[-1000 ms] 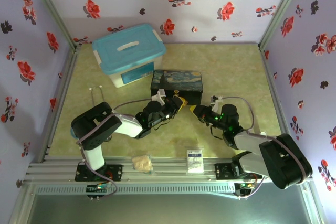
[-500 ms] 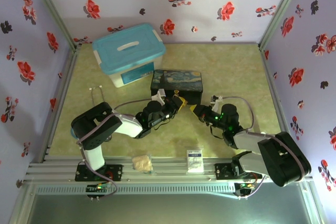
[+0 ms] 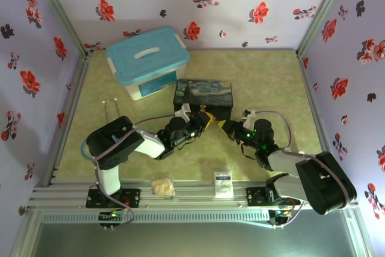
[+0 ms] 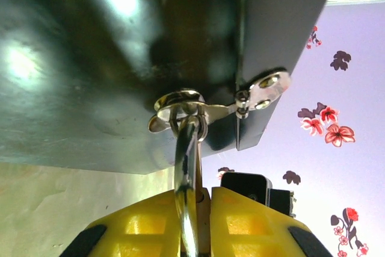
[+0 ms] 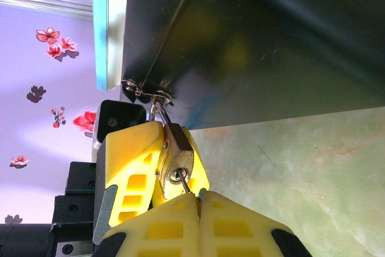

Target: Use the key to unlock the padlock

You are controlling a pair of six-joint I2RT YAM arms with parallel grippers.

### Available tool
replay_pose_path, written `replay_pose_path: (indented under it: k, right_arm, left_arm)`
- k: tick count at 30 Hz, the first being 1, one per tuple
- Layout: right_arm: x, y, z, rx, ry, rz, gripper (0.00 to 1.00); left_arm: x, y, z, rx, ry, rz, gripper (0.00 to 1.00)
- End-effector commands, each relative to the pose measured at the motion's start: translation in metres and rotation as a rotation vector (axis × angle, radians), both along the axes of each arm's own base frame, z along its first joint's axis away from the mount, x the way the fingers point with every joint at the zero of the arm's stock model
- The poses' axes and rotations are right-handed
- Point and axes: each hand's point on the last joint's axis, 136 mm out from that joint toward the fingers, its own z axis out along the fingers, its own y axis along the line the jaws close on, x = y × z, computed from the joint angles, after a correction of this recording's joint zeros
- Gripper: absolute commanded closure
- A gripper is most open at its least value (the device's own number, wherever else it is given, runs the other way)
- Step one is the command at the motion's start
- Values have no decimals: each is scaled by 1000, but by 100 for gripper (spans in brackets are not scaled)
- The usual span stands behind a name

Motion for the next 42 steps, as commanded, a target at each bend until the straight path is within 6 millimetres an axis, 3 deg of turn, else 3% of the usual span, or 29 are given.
replay_pose_path:
  k: [1,12,22,28,34,42]
  right_arm:
    - [2,0,12,3,-62,7,100]
    - [19,1,12,47,-35,60,100]
    - [11,13,14,56,8,67,100]
    - [16,4,3,37,72,57,100]
    - [13,30,15,37,43,49,100]
    - [18,40,35,192,68,-19,100]
  left_arm:
    - [-5,-12,26,-86,-49,-41,100]
    - [-20,-17,45,-157,-56,-94,100]
    - [-15,-18,30,-102,-75,-66,100]
    - [-16,-23,29,-105,-76,-90,100]
    - [-18,-27,31,-94,-91,-87,100]
    - [-25,-40,22,-96,-71,-99,100]
